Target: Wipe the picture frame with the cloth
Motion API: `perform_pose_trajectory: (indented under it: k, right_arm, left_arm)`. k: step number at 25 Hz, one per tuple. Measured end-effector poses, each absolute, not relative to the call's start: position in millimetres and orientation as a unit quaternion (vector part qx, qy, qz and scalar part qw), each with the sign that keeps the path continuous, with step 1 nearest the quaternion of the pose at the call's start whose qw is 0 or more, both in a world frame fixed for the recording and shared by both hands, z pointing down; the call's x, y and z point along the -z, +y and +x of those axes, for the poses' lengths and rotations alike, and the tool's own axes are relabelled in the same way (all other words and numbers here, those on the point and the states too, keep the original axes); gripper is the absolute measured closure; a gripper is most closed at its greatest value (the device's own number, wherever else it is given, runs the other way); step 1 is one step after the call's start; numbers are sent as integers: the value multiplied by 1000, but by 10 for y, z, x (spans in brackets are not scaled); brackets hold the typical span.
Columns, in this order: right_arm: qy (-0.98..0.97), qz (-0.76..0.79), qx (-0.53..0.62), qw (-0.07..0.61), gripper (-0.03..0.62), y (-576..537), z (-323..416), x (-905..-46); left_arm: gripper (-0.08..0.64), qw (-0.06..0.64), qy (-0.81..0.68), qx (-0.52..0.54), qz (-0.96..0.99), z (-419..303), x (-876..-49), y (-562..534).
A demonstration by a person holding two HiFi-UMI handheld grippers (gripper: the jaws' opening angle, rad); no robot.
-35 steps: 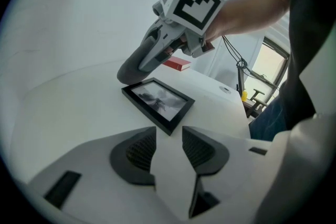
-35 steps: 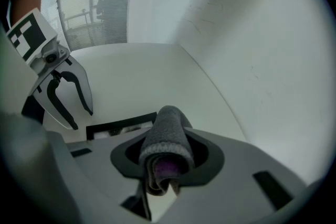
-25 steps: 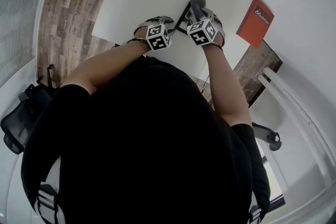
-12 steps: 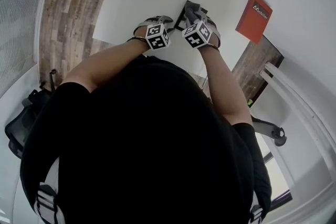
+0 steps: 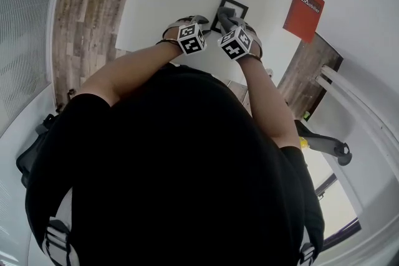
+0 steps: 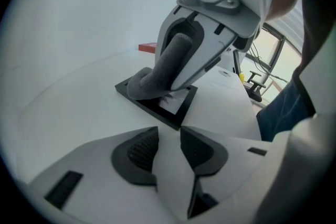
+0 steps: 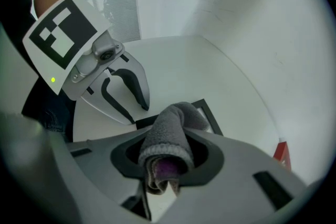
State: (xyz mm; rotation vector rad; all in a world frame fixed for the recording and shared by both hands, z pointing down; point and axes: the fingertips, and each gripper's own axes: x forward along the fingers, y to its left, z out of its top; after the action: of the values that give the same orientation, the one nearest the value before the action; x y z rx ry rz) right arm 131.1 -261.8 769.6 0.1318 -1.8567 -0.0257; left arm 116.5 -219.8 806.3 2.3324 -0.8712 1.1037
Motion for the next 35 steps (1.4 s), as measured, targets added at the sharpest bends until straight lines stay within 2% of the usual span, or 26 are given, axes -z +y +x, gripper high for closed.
perform_pose_trajectory:
  k: [22,35]
  right_arm:
    - [-793,65,-34,605,485,-2113,1372,-7667]
    - [-804,134,-51,577,485,-2576,1399,-7324]
  left_arm:
    - [430,185,-268,-409,852,1157,-8081,-2181]
    - [434,176,-243,-413,860,1134,-8076,-2161]
